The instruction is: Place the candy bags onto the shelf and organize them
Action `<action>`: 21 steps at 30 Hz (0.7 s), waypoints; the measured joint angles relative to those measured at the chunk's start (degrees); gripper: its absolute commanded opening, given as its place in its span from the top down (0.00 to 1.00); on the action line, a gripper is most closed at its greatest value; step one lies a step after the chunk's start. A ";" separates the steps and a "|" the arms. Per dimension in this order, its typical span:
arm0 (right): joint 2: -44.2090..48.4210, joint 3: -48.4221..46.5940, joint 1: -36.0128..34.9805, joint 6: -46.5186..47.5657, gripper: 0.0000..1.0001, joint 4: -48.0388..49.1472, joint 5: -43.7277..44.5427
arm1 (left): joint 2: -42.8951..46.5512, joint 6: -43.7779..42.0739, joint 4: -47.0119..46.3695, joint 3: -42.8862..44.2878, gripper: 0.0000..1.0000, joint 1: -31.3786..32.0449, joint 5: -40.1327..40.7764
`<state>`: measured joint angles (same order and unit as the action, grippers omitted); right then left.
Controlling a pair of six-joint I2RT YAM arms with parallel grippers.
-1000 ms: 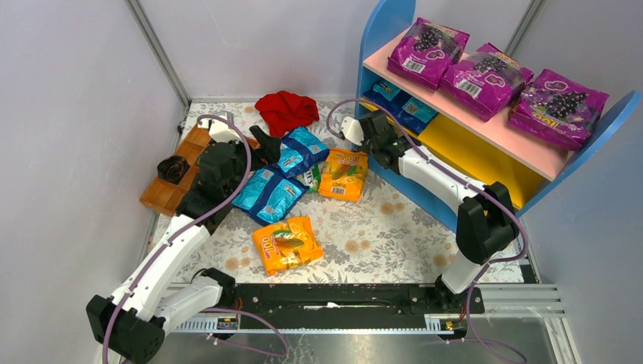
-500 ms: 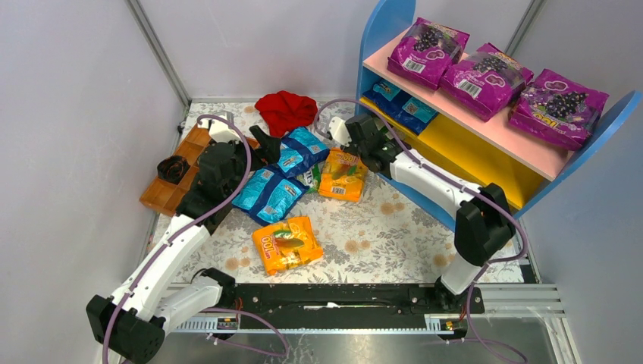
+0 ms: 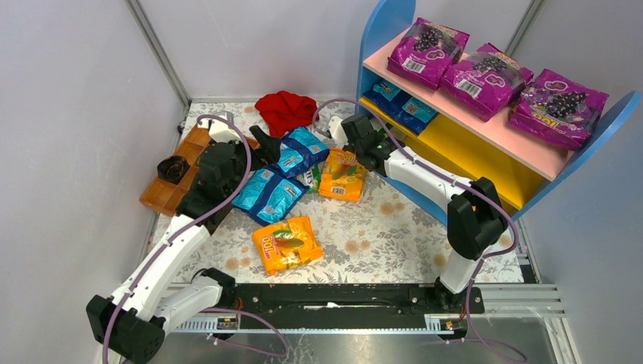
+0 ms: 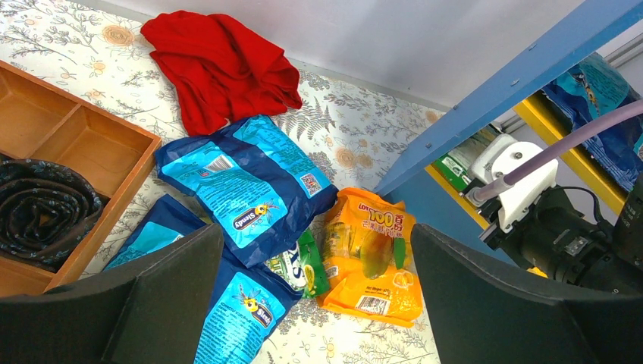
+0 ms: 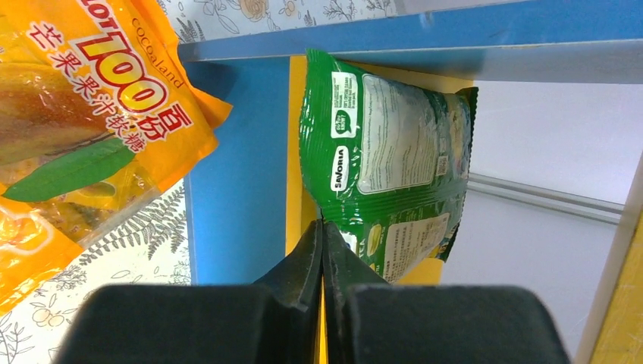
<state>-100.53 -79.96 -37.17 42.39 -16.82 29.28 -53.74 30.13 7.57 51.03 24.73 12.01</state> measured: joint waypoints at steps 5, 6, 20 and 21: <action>0.00 0.13 0.79 0.92 1.00 1.51 0.00 | 0.00 -0.02 0.00 0.00 0.01 0.00 0.00; -0.04 0.13 1.14 1.09 1.00 1.84 0.02 | 0.00 -0.02 0.00 0.00 0.01 0.00 0.00; -2.19 0.13 3.23 2.84 0.77 5.46 0.72 | 0.00 -0.02 0.00 0.00 0.01 0.00 0.02; -2.34 0.13 3.21 2.71 0.66 5.64 1.01 | 0.00 -0.02 0.00 0.00 0.01 0.00 0.02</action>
<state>-102.87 -79.83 -33.95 45.10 -11.18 30.28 -53.74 30.11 7.57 51.03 24.73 12.03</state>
